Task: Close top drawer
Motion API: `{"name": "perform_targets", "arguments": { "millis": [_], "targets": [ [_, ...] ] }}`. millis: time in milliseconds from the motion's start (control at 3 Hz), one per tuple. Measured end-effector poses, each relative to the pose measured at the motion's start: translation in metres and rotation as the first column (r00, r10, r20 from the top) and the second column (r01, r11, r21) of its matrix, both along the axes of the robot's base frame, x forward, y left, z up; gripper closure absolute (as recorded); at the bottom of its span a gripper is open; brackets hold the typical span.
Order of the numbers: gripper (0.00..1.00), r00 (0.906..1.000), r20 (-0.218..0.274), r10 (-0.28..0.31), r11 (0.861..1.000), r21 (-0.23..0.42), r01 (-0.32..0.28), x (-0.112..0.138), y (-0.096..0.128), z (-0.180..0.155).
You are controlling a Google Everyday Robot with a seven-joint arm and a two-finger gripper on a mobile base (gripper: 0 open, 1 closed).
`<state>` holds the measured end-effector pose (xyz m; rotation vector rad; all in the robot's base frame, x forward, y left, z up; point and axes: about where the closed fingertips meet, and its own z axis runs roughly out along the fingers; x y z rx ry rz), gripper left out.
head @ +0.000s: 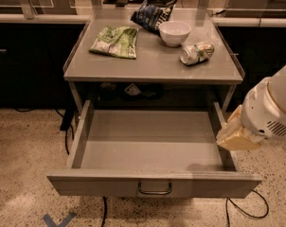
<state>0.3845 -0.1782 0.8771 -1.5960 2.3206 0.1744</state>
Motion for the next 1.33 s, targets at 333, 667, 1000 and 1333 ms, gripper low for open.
{"name": "perform_targets", "arguments": {
  "millis": [333,667,1000,1333],
  "targets": [
    [1.00,0.9989,0.030,-0.037,0.997,0.065,0.035,-0.017,0.022,-0.025],
    [1.00,0.9970,0.017,-0.075,0.987,0.142,0.072,-0.035,0.052,-0.071],
    [1.00,0.9967,-0.053,-0.062,0.974,0.213,0.072,-0.061,0.088,-0.124],
    [1.00,0.9966,-0.053,-0.062,0.974,0.213,0.072,-0.061,0.088,-0.124]
  ]
}}
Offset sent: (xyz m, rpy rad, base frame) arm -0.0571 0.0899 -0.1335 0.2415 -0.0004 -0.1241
